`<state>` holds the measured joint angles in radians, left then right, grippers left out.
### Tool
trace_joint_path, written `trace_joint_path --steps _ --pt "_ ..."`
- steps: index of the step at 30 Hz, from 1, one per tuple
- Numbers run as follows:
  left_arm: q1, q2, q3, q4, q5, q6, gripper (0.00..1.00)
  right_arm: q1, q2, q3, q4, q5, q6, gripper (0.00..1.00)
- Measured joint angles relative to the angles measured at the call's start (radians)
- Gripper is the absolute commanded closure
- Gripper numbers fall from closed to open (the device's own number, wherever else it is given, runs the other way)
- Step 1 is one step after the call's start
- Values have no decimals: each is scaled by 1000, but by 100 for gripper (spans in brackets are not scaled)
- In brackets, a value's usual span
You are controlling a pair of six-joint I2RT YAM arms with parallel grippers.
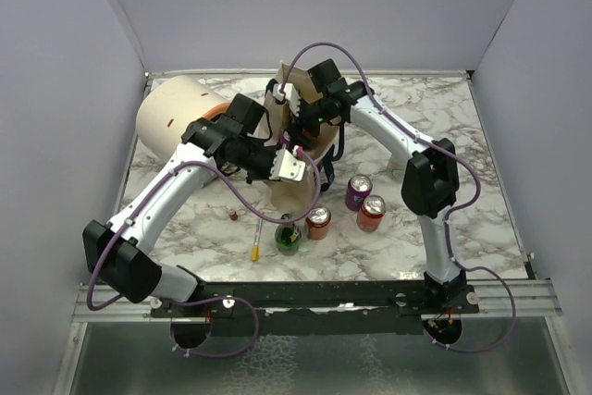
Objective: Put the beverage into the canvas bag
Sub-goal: Place the drink in the canvas bag.
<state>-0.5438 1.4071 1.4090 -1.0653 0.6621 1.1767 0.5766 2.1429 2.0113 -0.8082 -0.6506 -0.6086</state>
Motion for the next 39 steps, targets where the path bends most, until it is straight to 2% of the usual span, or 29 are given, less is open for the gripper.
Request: trace_joint_path --steps 8,26,39 --pt "0 -36 -27 0 -15 0 100 13 77 58 -19 30 -34 99" --pt "-1 -64 -66 6 -22 8 100 15 132 130 -18 66 -44 98" --pt "-2 -66 -70 23 -35 -19 100 18 156 130 -34 66 -93 90"
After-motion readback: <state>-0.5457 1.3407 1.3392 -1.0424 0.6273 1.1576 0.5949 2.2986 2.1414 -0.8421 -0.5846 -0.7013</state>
